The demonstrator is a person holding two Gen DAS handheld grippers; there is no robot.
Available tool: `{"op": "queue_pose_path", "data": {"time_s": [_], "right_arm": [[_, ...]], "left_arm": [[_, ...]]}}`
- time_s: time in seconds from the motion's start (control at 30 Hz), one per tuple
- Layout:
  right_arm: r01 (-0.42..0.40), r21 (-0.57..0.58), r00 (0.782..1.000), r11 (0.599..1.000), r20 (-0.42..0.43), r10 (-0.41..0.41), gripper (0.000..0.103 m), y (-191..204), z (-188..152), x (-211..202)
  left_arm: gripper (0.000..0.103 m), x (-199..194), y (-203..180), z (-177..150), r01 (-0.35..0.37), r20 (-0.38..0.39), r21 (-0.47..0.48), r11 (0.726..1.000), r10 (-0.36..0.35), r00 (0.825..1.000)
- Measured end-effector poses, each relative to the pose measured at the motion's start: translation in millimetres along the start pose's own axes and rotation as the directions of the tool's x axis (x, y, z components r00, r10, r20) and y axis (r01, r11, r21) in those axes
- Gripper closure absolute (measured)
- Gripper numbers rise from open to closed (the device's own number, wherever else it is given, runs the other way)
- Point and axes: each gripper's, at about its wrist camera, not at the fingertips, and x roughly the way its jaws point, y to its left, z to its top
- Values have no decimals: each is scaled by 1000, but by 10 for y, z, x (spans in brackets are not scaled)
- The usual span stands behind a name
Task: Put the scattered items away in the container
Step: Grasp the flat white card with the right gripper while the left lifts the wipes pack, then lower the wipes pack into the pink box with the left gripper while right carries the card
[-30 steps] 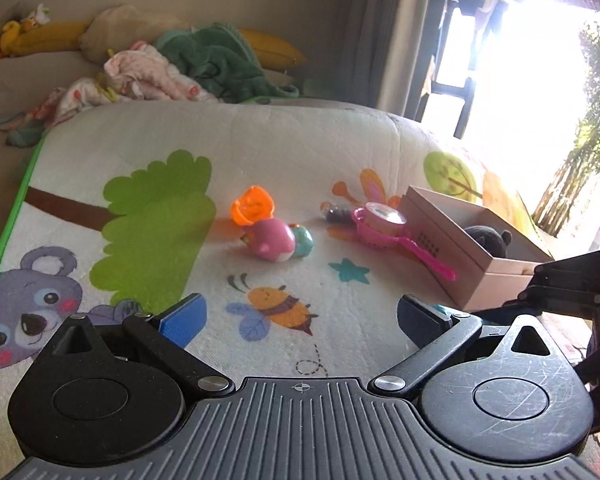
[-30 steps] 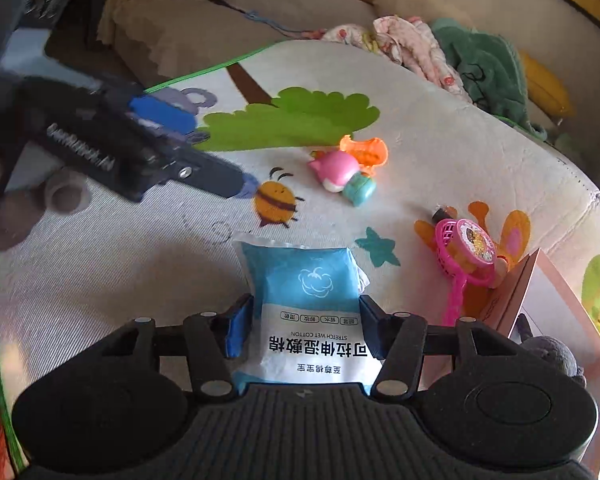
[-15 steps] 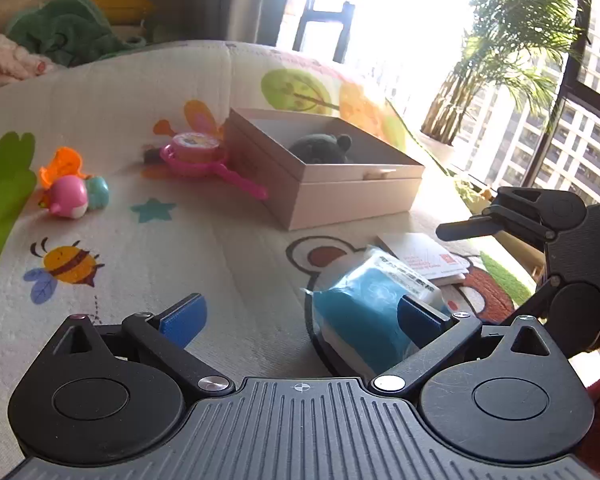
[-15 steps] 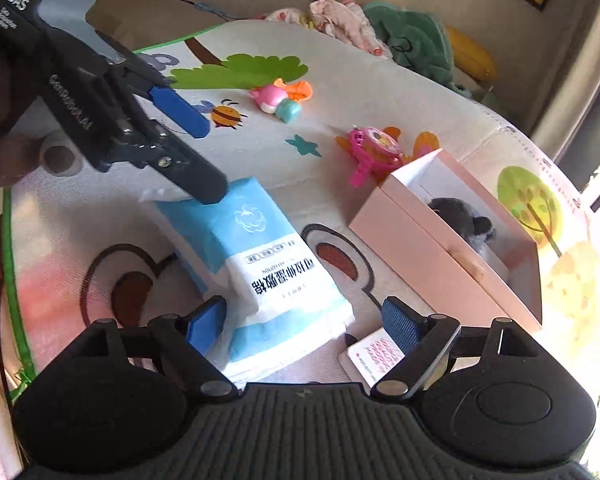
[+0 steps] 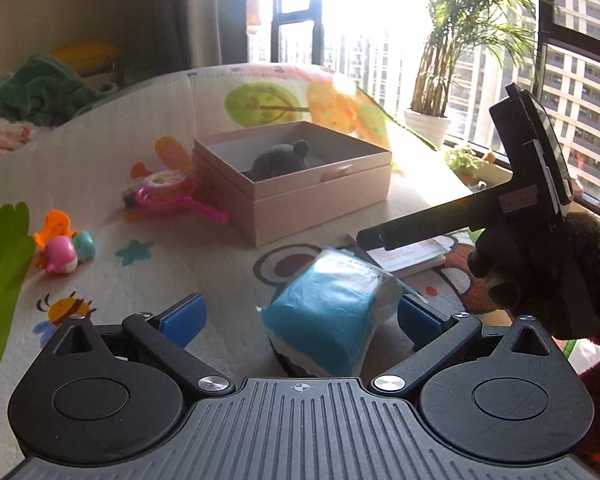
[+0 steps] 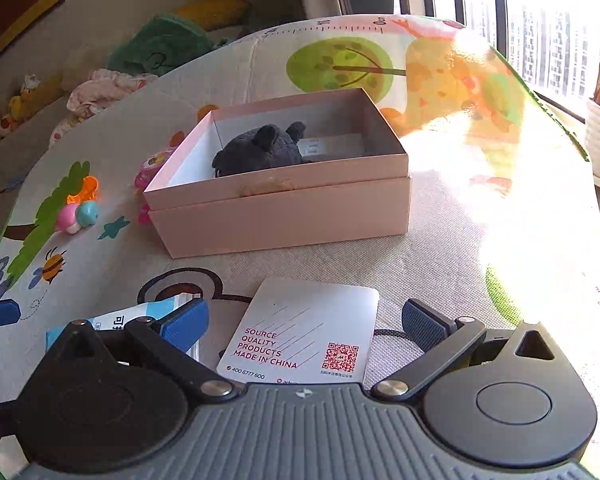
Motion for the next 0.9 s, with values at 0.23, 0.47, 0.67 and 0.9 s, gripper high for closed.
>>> {"op": "queue_pose_path", "data": {"time_s": [0.23, 0.47, 0.67, 0.9], "right_arm": [[83, -94, 996, 992, -21, -85, 17, 140, -48, 159], [58, -125, 998, 990, -2, -59, 18, -33, -201, -101], [39, -116, 998, 992, 62, -32, 18, -175, -253, -338], [38, -173, 987, 984, 160, -10, 18, -123, -300, -510]], "left_arm": [[0, 150, -147, -11, -13, -28, 97, 995, 15, 999], [0, 412, -163, 11, 14, -45, 150, 989, -7, 999], [0, 626, -131, 5, 59, -90, 130, 990, -48, 995], [35, 609, -193, -14, 29, -92, 123, 992, -17, 996]]}}
